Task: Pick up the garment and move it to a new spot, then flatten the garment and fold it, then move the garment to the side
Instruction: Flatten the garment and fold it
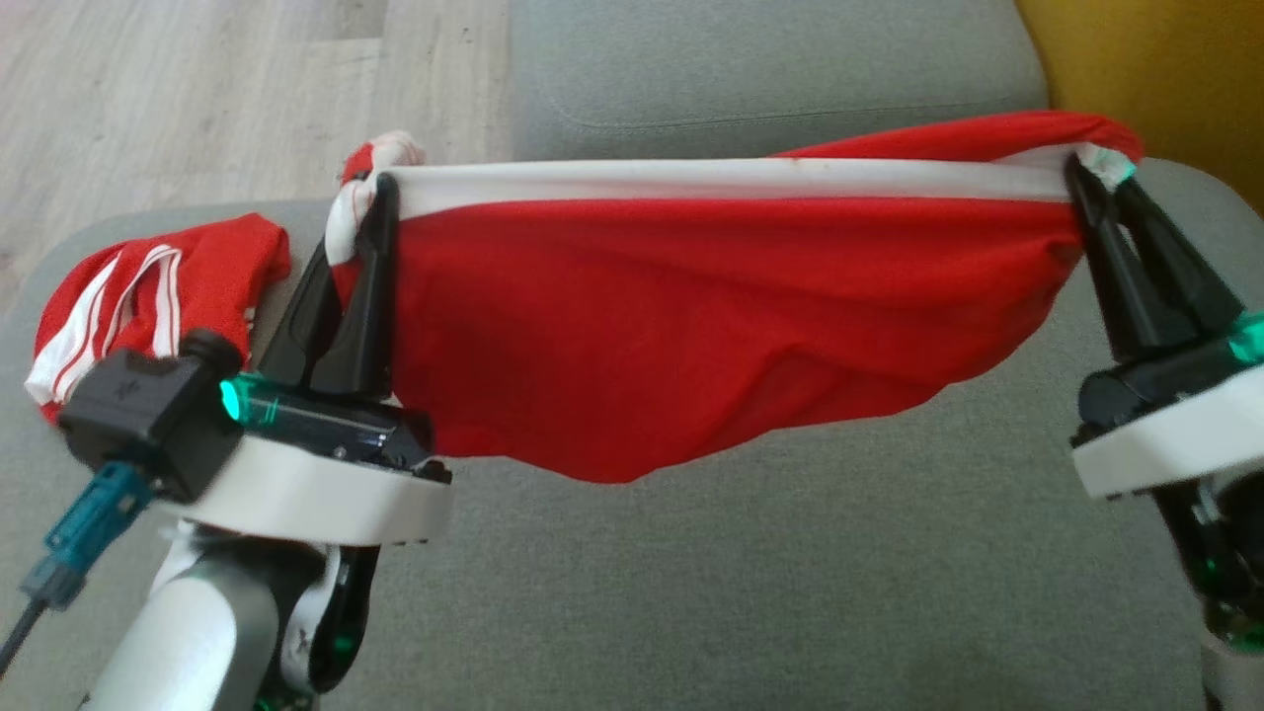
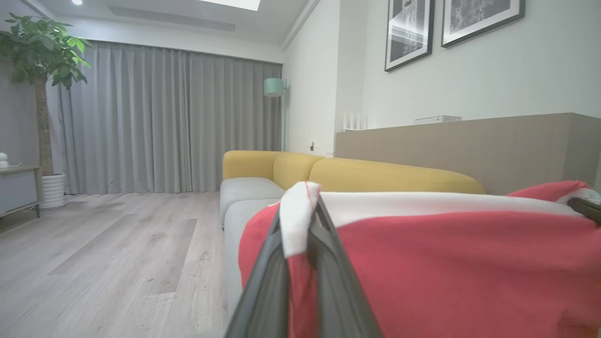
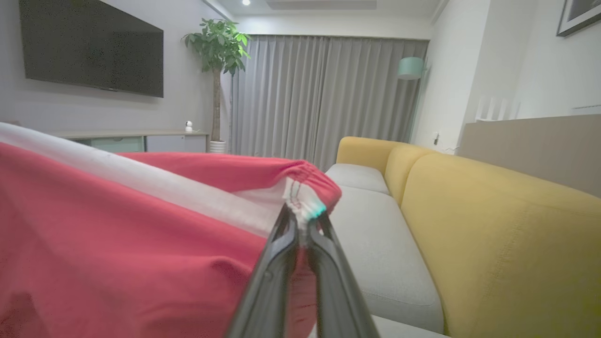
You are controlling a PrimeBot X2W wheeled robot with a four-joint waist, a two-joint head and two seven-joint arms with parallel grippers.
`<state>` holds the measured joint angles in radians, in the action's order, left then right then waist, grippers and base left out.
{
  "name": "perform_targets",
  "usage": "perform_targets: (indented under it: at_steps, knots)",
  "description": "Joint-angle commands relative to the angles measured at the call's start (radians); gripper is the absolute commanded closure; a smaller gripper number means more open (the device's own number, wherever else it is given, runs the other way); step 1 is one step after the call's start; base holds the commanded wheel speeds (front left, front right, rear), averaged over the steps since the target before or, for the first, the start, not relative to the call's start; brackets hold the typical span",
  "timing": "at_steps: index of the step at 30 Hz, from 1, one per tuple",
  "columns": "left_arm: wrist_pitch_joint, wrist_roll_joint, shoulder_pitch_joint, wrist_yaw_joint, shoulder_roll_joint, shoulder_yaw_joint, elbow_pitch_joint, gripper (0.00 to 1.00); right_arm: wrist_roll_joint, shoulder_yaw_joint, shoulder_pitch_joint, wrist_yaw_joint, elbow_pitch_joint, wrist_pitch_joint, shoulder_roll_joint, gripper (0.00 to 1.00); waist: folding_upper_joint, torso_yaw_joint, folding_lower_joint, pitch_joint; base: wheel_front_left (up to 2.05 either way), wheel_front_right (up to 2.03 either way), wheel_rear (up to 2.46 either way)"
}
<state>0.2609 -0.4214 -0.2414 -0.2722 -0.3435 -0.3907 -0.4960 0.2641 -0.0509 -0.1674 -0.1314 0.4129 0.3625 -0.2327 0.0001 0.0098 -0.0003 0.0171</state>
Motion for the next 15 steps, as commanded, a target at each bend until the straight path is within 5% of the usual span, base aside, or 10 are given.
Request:
perform_targets:
  at_steps: [1, 7, 15]
  knots:
    - [0.020, 0.003, -0.067, -0.012, -0.033, 0.058, -0.048, 1.00, -0.011, 0.002, -0.005, 0.001, 0.058, 0.022, -0.003, 1.00, -0.0001, -0.010, 0.0003, 0.002, 0.00, 0.00, 0.00]
    - [0.055, -0.056, -0.082, 0.008, -0.007, 0.033, -0.005, 1.00, -0.015, -0.006, 0.024, 0.001, 0.077, 0.065, 0.015, 1.00, -0.0001, -0.038, 0.0003, -0.030, 0.00, 0.00, 0.00]
    - [-0.103, -0.079, -0.141, 0.096, 0.108, -0.053, 0.324, 1.00, -0.039, -0.047, 0.013, 0.001, -0.116, 0.014, 0.043, 1.00, -0.0001, -0.068, 0.0003, -0.117, 0.00, 0.00, 0.00]
